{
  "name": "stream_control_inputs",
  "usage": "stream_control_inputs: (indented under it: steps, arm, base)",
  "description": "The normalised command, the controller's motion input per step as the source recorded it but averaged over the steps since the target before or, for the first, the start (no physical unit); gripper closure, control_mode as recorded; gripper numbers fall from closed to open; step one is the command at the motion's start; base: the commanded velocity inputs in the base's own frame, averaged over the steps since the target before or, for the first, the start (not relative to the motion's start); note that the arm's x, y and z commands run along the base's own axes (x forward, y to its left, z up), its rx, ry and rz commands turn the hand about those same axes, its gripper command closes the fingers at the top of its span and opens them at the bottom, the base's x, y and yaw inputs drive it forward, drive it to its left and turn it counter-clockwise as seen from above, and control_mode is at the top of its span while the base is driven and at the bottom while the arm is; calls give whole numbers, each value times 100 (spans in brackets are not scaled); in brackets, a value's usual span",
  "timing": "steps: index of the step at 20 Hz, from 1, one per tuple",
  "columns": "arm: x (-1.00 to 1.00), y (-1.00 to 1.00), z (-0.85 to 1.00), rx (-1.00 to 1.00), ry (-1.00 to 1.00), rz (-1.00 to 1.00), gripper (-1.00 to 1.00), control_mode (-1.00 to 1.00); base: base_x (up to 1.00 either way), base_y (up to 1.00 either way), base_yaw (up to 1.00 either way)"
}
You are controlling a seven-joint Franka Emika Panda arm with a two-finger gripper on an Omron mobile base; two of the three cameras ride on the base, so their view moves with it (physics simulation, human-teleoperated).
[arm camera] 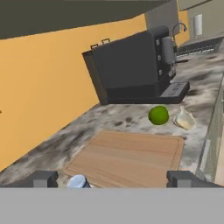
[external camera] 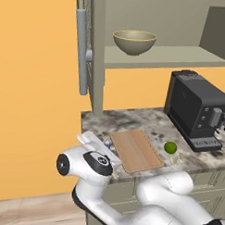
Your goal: Open the cabinet. Place the bowl and condiment on the counter. Then place the lime and garlic on the cutting board.
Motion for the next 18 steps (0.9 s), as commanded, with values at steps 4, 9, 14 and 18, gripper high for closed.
stream_control_inputs:
  steps: [4, 9, 14, 18]
  arm:
    - [-72, 0, 35, 0, -10, 5, -100, -100]
    - [-68, 0, 45, 1, -6, 5, -100, -100]
    - [-38, -24, 61, 7, -2, 5, -100, -100]
    - [-16, -55, 65, 13, 0, 5, -100, -100]
  base:
    - [0, 0, 0]
    - [0, 0, 0]
    - [0, 0, 0]
    - [0, 0, 0]
